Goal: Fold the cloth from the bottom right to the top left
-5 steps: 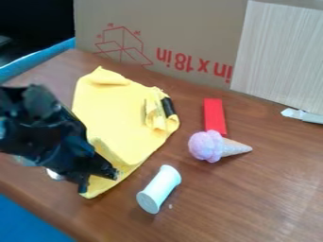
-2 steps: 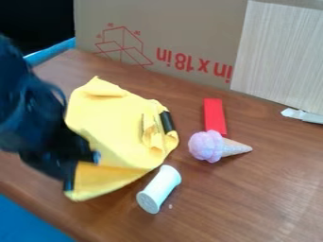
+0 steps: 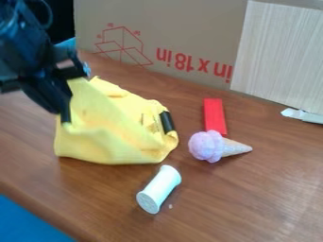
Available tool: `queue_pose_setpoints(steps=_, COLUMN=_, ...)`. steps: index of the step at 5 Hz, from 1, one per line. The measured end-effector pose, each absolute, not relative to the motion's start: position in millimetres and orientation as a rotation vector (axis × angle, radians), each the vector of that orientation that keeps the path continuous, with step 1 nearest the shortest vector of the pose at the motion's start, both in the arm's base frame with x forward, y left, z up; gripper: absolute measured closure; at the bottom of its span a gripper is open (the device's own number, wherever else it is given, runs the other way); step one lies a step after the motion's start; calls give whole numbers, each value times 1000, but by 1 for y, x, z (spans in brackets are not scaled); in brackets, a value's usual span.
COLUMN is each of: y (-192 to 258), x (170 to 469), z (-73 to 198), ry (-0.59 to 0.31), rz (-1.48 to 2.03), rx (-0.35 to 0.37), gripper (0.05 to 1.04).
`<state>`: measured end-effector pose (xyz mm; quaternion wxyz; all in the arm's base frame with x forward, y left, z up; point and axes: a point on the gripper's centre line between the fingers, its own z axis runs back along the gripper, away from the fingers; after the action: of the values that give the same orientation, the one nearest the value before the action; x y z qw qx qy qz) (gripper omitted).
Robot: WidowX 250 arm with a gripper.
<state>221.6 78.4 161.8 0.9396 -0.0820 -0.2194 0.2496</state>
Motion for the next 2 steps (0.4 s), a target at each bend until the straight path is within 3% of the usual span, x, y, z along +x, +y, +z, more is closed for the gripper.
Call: queue_pose_setpoints(steps=2, y=123, x=258, z=170, ry=-394, rz=596, rx=-185, gripper=1033)
